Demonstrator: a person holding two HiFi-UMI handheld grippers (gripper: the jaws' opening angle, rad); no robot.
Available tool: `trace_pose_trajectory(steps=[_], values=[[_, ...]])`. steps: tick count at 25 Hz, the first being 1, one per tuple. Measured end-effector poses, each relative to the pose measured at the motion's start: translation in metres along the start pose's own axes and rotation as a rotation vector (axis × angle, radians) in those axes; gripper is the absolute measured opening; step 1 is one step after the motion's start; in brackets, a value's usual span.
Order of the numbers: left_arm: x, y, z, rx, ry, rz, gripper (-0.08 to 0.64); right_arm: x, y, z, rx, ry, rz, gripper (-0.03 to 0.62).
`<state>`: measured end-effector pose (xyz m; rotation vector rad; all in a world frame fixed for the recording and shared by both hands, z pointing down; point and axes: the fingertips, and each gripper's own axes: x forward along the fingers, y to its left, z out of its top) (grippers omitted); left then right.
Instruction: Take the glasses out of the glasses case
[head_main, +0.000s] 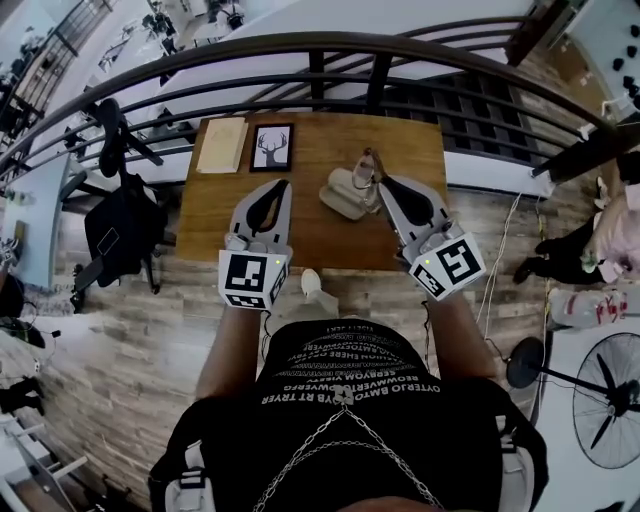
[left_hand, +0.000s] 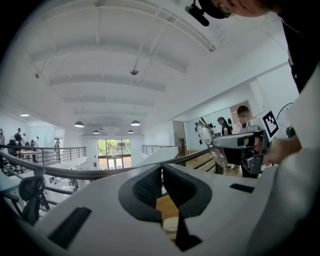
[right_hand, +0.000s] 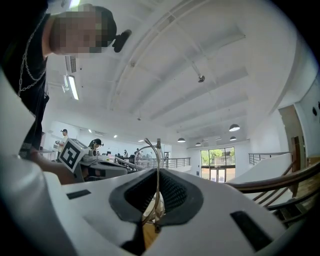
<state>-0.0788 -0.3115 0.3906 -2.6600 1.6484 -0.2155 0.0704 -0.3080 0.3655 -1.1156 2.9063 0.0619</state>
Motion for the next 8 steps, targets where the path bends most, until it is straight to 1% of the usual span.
trace_pose_trajectory(steps=[8], values=[[-0.005, -0.027, 0.009, 0.001, -0.003, -0.013, 0.032, -0.019, -0.002, 0.006, 0.003, 0.001, 0.0, 0.026]])
